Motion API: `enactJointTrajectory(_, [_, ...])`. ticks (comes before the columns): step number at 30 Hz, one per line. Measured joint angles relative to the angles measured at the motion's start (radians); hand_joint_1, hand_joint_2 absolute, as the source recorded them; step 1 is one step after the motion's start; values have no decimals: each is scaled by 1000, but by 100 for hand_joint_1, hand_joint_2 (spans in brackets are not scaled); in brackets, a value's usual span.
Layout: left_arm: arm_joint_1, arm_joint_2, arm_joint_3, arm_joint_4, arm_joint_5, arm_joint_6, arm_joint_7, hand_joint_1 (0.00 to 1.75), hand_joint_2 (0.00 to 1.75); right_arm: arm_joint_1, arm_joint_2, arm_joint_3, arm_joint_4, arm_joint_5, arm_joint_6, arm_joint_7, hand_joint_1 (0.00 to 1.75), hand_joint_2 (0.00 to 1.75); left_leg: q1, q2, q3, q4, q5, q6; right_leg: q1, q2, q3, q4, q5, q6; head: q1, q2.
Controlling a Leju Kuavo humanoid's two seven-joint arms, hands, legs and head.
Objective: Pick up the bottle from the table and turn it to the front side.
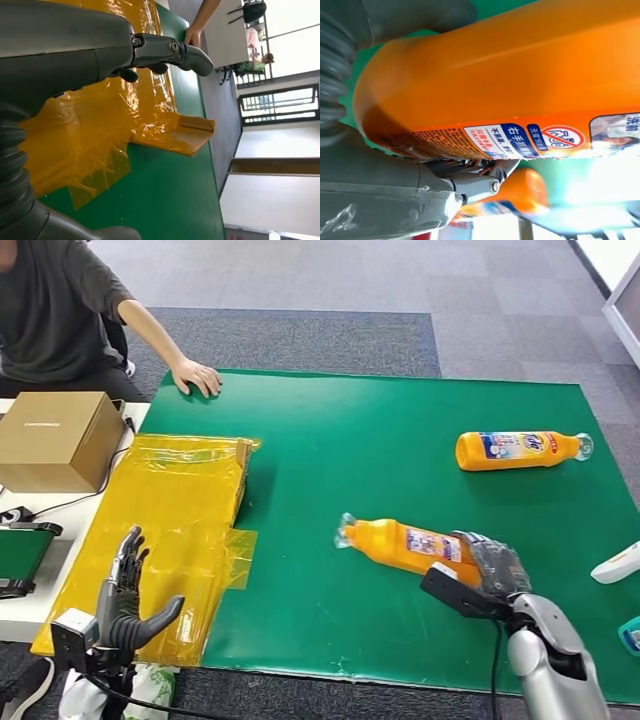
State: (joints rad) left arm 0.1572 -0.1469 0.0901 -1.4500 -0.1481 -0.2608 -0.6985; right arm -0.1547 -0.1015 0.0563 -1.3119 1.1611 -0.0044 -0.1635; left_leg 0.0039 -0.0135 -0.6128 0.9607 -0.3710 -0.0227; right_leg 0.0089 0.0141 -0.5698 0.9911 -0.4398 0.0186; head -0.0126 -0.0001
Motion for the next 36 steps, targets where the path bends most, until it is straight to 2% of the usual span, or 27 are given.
enactJointTrajectory(5, [-17,-7,-49,7,2,-108,0,0,175,11,109,141,-49,13,-78,15,175,175,1,0,0,0,0,-1,1,0,0,0,0,-1,0,0])
enactJointTrajectory(13, [-95,-10,-156,80,47,-276,13,0,175,-86,265,330,124,-5,-163,-11,175,175,1,0,0,0,1,-1,1,0,0,0,0,-1,0,0])
enactJointTrajectory(17, [-116,-5,-191,104,116,-327,31,0,175,-118,315,380,228,-18,-193,-36,175,175,1,0,0,0,1,-1,0,0,0,0,0,-1,0,0])
enactJointTrajectory(22, [-125,4,-195,124,173,-339,44,1,175,-126,343,415,288,-24,-207,-52,175,175,1,0,0,0,1,-1,0,0,-1,0,0,-1,0,0])
enactJointTrajectory(23, [-127,6,-195,130,180,-339,46,31,175,-126,347,424,295,-24,-206,-54,175,175,1,0,0,0,1,-1,1,0,-1,0,0,-1,0,0])
enactJointTrajectory(26, [-130,11,-193,143,190,-341,48,161,175,-123,356,460,307,-31,-199,-58,175,175,1,0,-1,0,1,-1,1,0,-1,0,0,-1,0,0])
enactJointTrajectory(27, [-129,12,-193,145,189,-340,47,175,175,-123,357,472,310,-37,-199,-59,167,175,1,0,-1,0,1,-1,1,0,-1,0,0,-1,0,0])
enactJointTrajectory(28, [-129,13,-193,146,183,-335,45,175,175,-124,358,481,314,-44,-201,-59,152,175,1,0,-1,0,1,-1,1,0,-1,0,0,-1,0,0])
enactJointTrajectory(29, [-129,13,-193,147,173,-326,42,175,175,-124,358,487,319,-50,-204,-59,125,175,1,0,-1,0,1,-1,1,0,-1,0,0,-1,0,0])
enactJointTrajectory(30, [-129,14,-194,147,158,-313,39,175,175,-124,357,493,323,-56,-208,-59,82,175,1,0,-1,0,1,-1,1,0,-1,0,0,-1,0,0])
enactJointTrajectory(31, [-128,14,-194,147,140,-296,36,175,175,-123,357,497,327,-59,-211,-58,45,175,1,0,-1,0,1,-1,1,0,-1,0,0,-1,0,0])
enactJointTrajectory(32, [-128,14,-196,146,118,-273,33,175,175,-122,357,501,330,-62,-214,-57,17,175,1,0,-1,0,1,-1,1,0,-1,0,0,-1,0,0])
enactJointTrajectory(33, [-127,15,-198,144,91,-245,32,175,175,-121,357,506,332,-64,-216,-55,0,175,1,0,-1,0,1,-1,0,0,-1,0,0,-1,0,0])
enactJointTrajectory(36, [-124,12,-208,130,-14,-128,41,175,175,-121,353,528,326,-66,-217,-53,0,175,1,0,-1,0,1,-1,0,0,-2,0,0,-1,0,0])
